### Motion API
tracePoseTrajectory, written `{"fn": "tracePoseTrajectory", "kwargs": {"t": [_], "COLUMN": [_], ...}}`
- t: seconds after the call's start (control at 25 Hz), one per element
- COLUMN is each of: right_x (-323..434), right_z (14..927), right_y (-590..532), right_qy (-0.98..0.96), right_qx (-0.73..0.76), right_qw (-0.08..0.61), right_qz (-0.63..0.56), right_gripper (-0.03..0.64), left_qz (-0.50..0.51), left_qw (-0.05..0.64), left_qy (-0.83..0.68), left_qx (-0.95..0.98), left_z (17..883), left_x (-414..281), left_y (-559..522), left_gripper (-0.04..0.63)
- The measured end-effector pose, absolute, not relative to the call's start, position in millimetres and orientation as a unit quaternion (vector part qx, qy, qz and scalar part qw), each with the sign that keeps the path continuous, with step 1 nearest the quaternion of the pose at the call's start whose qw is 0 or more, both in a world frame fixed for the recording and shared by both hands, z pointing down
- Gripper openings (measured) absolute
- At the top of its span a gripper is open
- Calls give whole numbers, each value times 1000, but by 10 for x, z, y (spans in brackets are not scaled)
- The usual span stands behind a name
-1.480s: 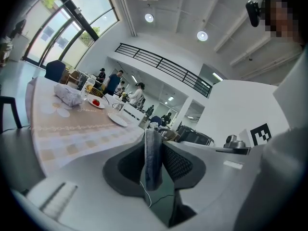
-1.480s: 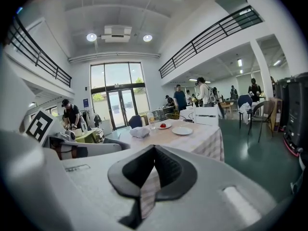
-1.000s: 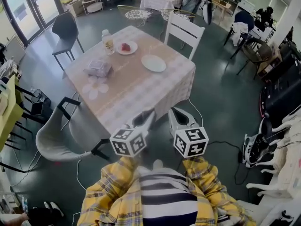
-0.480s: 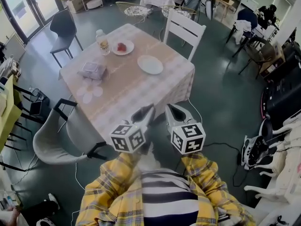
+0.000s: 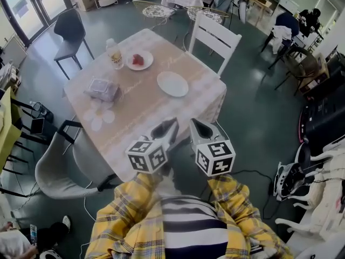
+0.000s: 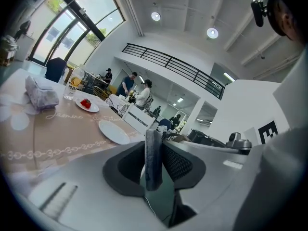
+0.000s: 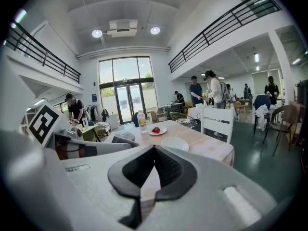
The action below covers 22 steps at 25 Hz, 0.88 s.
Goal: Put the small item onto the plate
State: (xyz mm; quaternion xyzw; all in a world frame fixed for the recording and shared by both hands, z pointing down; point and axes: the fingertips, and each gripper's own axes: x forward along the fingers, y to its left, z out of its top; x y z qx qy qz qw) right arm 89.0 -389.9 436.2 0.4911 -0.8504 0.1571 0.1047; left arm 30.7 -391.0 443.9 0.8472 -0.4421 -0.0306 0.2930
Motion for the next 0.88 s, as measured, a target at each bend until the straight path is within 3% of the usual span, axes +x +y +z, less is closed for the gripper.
{"fn": "tracePoseTrajectory", "kwargs": {"t": [0.88], "right_x": [727], "right_z": [4486], "right_y": [-4863], "right_qy": [-842], "right_qx": [497], "right_qw": [128], "right_qz": [166], "right_gripper": [-3], "left_qz": [-25], "left_qw": [333], "left_qy": [-422], "left_qx": [843], "left_z": [4665], "left_x": [228], "left_y": [-4871], "left_gripper": [104]}}
